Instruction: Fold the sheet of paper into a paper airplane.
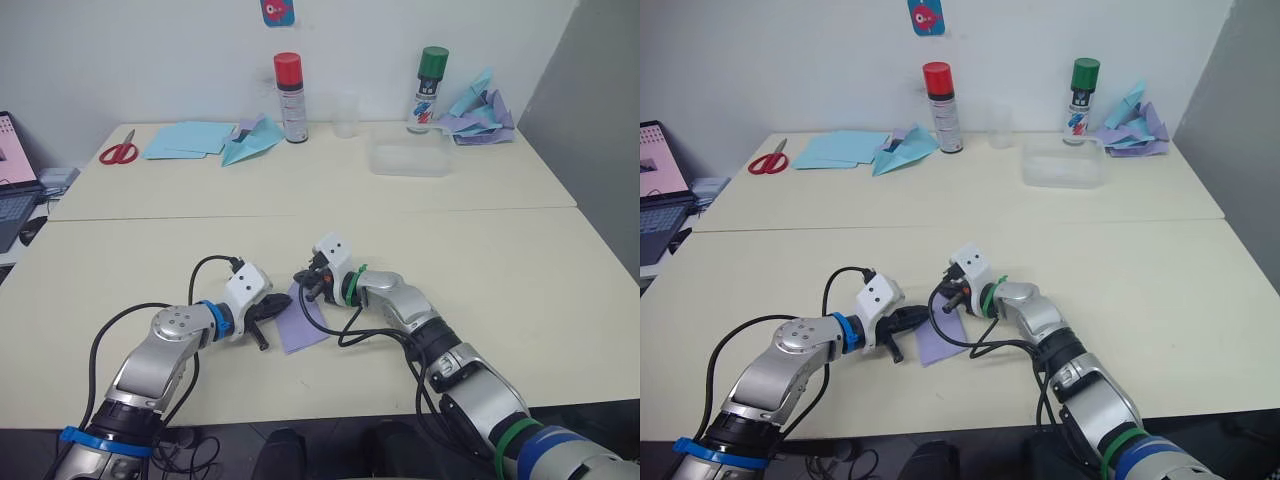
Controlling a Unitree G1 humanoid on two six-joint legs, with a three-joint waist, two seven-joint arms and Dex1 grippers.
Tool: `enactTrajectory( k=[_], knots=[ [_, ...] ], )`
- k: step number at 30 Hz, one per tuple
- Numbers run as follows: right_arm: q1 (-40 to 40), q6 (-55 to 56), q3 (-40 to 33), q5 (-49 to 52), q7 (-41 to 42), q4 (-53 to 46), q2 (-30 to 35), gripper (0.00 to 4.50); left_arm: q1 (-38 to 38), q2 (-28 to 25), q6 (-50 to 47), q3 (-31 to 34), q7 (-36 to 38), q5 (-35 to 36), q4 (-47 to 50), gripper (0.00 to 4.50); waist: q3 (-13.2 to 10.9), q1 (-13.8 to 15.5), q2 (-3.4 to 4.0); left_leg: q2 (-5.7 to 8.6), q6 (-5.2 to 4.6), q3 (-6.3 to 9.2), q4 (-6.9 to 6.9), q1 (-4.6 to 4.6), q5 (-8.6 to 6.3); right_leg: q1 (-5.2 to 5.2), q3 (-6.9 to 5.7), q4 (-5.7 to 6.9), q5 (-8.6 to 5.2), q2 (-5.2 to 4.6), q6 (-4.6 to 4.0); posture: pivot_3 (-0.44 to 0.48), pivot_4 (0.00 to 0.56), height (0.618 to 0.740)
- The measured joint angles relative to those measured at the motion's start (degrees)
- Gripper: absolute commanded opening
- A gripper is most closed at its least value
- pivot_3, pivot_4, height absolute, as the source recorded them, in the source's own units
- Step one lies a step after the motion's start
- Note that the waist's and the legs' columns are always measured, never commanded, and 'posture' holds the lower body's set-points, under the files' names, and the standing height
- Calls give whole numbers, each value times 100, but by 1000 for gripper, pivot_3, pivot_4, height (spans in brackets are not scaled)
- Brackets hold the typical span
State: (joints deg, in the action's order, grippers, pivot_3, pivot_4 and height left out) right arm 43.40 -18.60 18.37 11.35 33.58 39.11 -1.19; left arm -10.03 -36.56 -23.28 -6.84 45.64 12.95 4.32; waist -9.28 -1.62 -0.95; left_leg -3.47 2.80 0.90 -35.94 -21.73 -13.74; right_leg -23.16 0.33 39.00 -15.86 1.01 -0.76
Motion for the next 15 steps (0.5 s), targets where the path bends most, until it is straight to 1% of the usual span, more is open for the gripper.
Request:
enactTrajectory(
  k=[6,9,10,15],
  knots=[
    [13,341,-226,-45,13,175,27,8,55,-1,0,-16,41,-1,53,0,-1,3,1,4,-34,-17,-4,-6,24,4,59,-1,-3,-7,-5,0,150,740],
    [14,479,-351,-164,126,186,246,8,27,-22,6,-23,153,-2,36,0,1,1,-3,9,-43,-51,-4,-13,31,12,75,-4,0,-9,1,0,150,740],
    [18,526,-392,-182,152,185,275,8,10,-30,21,-26,199,-9,26,0,1,-1,-3,7,-44,-64,-3,-17,31,24,77,-5,10,-8,18,0,150,740],
    [156,728,-545,-311,265,350,262,8,-56,-36,117,-33,273,-35,-34,0,-1,-1,-1,0,-44,-84,4,-40,30,-5,88,-7,11,-8,30,0,150,740]
  ],
)
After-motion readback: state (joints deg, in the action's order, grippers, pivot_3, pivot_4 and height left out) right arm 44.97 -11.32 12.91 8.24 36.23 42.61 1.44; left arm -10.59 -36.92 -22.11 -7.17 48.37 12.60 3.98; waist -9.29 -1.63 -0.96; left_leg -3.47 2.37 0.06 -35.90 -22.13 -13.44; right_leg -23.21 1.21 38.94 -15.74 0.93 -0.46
